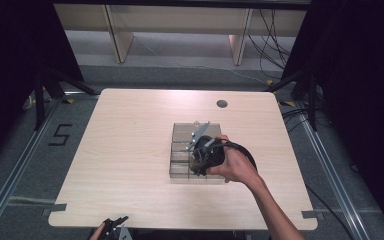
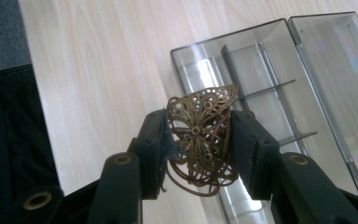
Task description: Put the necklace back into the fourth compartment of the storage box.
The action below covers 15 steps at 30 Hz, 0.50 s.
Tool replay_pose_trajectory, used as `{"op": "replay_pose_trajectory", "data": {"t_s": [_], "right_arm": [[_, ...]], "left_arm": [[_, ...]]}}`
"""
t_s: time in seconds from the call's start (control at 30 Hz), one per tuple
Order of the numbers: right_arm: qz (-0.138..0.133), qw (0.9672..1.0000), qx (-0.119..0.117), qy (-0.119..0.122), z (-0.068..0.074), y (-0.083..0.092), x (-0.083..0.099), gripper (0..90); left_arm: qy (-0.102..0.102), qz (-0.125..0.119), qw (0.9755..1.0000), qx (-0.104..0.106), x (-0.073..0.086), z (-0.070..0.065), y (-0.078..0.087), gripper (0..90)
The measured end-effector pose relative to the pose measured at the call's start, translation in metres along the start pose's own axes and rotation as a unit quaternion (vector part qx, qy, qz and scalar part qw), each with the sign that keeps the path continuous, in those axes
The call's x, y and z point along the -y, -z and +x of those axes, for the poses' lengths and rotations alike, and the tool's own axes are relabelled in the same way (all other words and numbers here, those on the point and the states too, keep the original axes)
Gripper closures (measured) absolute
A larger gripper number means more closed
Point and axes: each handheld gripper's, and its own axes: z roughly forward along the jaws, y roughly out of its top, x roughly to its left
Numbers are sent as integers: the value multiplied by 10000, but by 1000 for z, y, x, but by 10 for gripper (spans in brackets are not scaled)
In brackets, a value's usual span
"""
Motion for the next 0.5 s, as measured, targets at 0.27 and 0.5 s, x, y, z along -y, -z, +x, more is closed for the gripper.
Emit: {"op": "replay_pose_trajectory", "data": {"t_s": [0.27,0.5], "right_arm": [[204,9997,-16,-145,-12,-14,-16,588],[201,9995,-24,-232,-23,-24,-24,588]], "left_arm": [[-88,18,9999,-54,0,1,-1,158],[-82,-27,10000,-10,1,1,1,158]]}}
